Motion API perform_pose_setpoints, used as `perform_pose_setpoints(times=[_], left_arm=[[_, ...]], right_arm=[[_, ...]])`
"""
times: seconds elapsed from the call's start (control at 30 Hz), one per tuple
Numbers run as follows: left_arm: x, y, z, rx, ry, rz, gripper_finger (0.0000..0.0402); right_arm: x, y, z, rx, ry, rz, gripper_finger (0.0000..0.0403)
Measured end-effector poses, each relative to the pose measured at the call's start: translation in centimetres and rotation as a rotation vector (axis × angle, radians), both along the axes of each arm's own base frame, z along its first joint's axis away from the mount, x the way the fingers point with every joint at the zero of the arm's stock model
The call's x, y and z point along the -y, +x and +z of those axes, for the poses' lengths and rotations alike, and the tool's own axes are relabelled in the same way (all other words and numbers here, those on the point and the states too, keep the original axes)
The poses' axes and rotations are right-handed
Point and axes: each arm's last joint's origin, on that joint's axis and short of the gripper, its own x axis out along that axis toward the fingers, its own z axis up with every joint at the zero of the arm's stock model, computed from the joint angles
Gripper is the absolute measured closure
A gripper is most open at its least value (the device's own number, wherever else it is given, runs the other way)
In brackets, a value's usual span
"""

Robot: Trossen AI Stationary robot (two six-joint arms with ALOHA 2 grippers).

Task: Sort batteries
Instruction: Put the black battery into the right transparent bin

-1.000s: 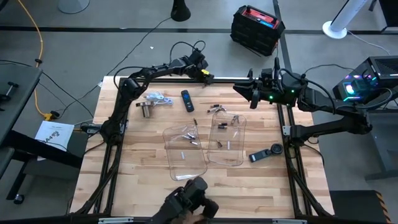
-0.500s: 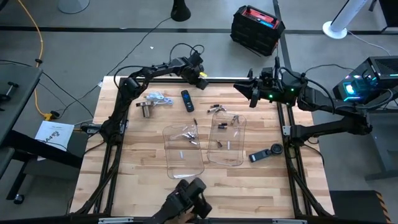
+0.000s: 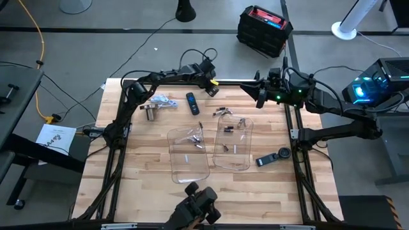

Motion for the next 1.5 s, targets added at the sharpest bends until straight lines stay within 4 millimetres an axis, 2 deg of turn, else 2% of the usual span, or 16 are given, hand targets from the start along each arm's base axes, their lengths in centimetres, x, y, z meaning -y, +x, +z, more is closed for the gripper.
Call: perform_pose_setpoints(times=[0.1,0.23,0.27,0.57,0.73,0.9,1.03,1.17,1.27,1.33,1.5], left_arm=[[0.1,0.0,0.0,-0.028,0.034,-0.005,0.0294],[0.1,0.0,-0.1,-0.049,0.056,-0.030,0.0376],[0.1,0.1,0.0,-0.051,0.059,-0.030,0.0385],[-0.3,-1.2,0.5,-0.067,-0.029,0.028,0.0398],[-0.9,-2.4,2.0,-0.028,-0.078,0.007,0.0398],[-0.6,-2.4,4.5,0.032,-0.057,-0.057,0.0399],[0.1,-2.1,3.9,-0.015,-0.046,-0.162,0.0400],[0.7,-1.1,4.0,-0.072,0.088,-0.197,0.0401],[0.8,-0.4,3.2,-0.113,0.162,-0.204,0.0401],[0.8,-0.3,2.6,-0.110,0.146,-0.202,0.0401],[0.0,-0.7,2.5,-0.042,0.090,-0.101,0.0401]], right_arm=[[0.0,0.0,0.0,0.000,0.000,0.000,0.0277],[0.0,0.0,0.0,0.003,0.007,0.000,0.0277],[0.0,0.0,0.0,0.004,0.011,-0.001,0.0277],[0.0,0.0,0.0,0.003,0.009,-0.001,0.0277],[0.0,0.0,0.0,-0.002,-0.007,0.001,0.0277],[0.0,0.0,0.0,-0.002,-0.008,0.001,0.0277],[0.0,0.0,0.0,-0.001,-0.008,0.001,0.0277],[0.0,0.0,0.0,0.003,0.001,0.000,0.0277],[0.0,0.0,0.0,0.009,0.018,-0.001,0.0277],[0.0,0.0,0.0,0.013,0.025,-0.002,0.0277],[0.0,0.0,0.1,0.021,0.033,-0.004,0.0277]])
